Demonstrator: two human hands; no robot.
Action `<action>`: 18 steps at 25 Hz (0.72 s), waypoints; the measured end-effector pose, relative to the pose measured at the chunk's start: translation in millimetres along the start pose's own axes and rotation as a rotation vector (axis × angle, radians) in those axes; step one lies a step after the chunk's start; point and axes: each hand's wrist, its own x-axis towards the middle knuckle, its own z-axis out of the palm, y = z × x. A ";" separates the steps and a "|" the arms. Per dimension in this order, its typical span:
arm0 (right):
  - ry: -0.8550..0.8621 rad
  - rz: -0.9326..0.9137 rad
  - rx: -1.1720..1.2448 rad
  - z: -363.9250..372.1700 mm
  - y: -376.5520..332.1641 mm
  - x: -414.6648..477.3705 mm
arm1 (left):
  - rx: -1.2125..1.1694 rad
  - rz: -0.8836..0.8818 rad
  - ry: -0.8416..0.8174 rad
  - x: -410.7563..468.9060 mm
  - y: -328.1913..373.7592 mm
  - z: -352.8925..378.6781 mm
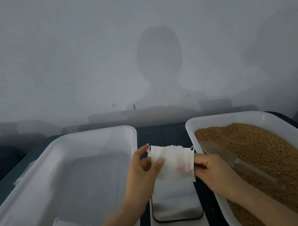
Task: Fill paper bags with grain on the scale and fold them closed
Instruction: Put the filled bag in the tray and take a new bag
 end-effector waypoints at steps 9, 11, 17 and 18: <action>0.025 0.256 0.252 -7.7 -5.5 0.1 | -0.071 -0.001 0.001 2.3 -6.1 0.5; 0.038 0.264 0.250 -10.4 -5.5 0.4 | -0.013 0.057 0.028 -0.5 -3.5 1.5; -0.063 0.207 0.093 -7.7 -6.8 -1.3 | 1.000 0.754 -0.172 -8.0 -1.5 15.0; -0.073 0.187 0.082 -6.9 -5.9 -1.1 | 1.027 0.772 -0.195 -6.9 -2.9 17.5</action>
